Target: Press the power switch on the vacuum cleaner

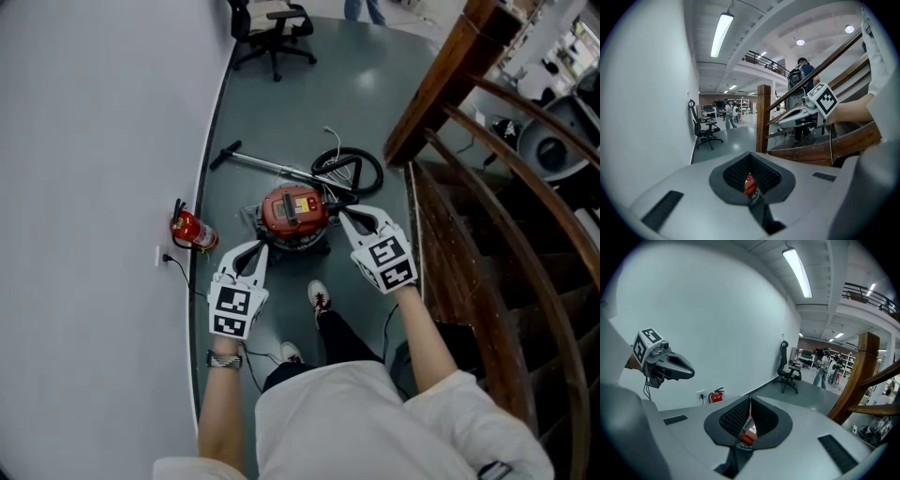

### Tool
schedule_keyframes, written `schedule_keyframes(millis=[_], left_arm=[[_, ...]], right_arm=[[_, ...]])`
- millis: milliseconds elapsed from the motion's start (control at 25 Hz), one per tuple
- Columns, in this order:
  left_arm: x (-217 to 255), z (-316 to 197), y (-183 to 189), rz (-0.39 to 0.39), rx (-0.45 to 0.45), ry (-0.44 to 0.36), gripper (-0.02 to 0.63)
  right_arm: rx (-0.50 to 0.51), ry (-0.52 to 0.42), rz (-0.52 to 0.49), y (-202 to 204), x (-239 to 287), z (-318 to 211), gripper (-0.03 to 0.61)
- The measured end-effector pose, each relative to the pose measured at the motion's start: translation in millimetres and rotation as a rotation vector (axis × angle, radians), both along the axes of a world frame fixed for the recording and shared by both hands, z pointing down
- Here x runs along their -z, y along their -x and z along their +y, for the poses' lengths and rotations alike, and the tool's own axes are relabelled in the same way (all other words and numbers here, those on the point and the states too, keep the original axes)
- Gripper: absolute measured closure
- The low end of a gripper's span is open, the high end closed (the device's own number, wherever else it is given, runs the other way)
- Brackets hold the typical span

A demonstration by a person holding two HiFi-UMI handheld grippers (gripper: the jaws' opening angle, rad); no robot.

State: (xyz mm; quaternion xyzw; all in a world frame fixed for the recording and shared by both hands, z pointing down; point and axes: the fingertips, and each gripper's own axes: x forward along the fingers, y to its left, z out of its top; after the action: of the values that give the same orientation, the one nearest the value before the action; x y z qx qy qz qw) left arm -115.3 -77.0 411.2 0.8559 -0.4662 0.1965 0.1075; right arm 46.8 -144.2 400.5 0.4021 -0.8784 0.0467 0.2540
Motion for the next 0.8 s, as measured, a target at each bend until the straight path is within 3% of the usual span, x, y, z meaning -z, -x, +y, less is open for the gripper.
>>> schedule_keyframes(millis=[360, 800], left_arm=[[29.4, 27.1, 9.3, -0.018, -0.011, -0.032, 0.617], [75.2, 50.9, 0.7, -0.069, -0.067, -0.142, 0.617]], right_arm=[[0.030, -0.055, 0.030, 1.5, 54.7, 41.3, 0.546], [0.055, -0.120, 0.024, 0.6, 98.0, 84.4, 0.545]])
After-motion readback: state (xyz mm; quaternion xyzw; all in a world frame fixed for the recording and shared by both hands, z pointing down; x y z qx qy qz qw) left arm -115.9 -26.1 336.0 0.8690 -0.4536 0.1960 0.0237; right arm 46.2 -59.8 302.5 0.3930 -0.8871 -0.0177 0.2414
